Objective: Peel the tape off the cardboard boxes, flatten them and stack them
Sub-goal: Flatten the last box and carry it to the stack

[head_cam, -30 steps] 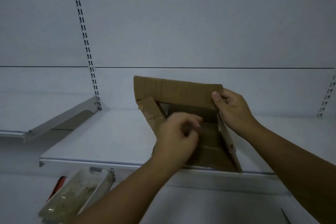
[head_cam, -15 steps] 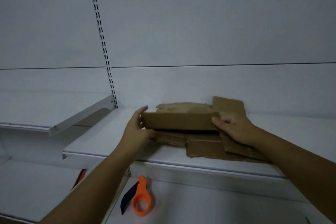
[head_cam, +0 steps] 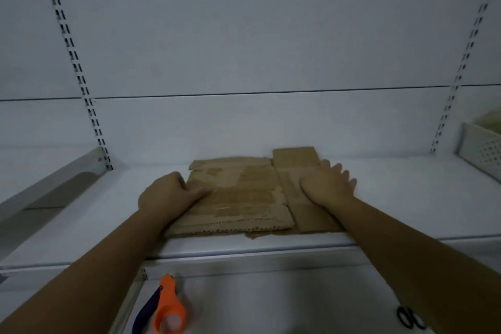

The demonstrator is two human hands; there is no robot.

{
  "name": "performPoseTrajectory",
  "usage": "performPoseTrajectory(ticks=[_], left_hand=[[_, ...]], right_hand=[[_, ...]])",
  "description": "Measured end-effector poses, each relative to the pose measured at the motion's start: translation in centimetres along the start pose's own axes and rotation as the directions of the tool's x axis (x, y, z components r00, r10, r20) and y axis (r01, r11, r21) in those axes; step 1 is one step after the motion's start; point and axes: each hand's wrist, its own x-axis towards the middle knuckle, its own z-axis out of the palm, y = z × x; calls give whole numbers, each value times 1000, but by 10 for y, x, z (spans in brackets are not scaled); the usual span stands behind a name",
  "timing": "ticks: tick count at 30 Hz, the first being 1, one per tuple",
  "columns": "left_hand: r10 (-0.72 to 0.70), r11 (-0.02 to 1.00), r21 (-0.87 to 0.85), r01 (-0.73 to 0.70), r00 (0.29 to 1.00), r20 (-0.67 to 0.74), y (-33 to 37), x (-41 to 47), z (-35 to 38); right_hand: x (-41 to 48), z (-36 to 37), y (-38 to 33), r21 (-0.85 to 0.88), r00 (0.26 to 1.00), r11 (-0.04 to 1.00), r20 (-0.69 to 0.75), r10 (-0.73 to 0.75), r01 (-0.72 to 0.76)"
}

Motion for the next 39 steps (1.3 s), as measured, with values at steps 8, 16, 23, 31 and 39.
performPoseTrajectory(ticks=[8, 16, 23, 31, 39], left_hand=[[30, 998, -52, -30, 1000, -9, -11, 11, 21], [7, 479, -806, 348, 916, 400, 3, 12, -19], [208, 420, -781, 462, 788, 579, 120, -25, -62], [497, 401, -837, 372, 679, 540, 344, -107, -43], [709, 462, -814, 352, 405, 577, 546, -230, 36]], right_hand=[[-7, -10, 10, 316, 990, 949, -136, 32, 12], [-18, -48, 26, 782, 997, 618, 48, 58, -73], [-62, -164, 94, 879, 995, 467, 100, 10, -93], [-140, -333, 296, 793, 955, 609, -175, 241, -9], [-226, -403, 486, 736, 824, 664, -289, 488, -134]])
